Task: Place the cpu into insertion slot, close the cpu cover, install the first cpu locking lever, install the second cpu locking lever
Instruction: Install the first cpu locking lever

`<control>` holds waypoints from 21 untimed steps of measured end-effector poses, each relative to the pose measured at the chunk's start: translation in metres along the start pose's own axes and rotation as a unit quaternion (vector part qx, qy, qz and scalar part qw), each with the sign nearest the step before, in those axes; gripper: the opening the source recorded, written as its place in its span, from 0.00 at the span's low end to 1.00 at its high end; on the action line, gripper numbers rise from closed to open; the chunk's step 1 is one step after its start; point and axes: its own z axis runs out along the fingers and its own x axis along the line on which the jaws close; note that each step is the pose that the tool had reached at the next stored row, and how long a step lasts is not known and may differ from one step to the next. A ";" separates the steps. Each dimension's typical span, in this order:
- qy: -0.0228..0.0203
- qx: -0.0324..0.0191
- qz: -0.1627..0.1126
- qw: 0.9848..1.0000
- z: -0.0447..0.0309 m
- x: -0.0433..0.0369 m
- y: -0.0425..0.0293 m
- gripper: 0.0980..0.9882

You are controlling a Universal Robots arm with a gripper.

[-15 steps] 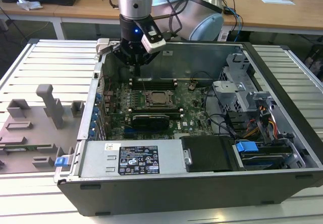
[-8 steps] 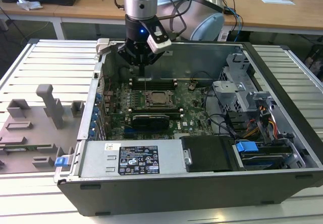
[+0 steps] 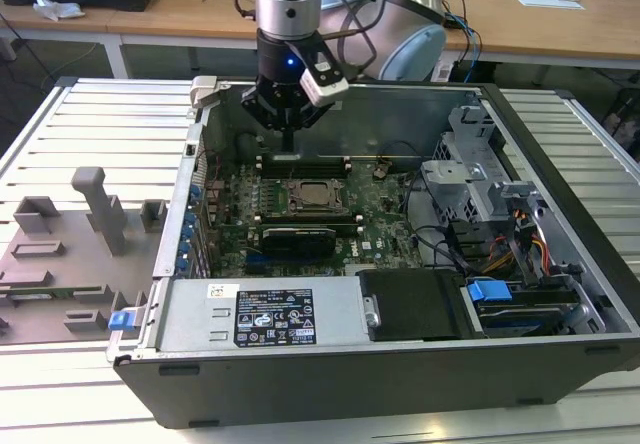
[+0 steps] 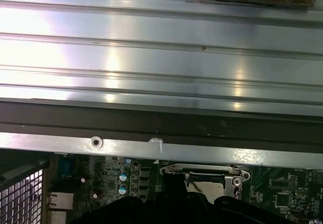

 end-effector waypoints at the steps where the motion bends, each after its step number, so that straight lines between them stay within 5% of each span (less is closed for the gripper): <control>1: 0.000 0.000 0.000 1.000 0.0000 -0.0008 -0.0001 0.01; 21: 0.001 0.000 0.000 1.000 0.0091 -0.0069 -0.0004 0.01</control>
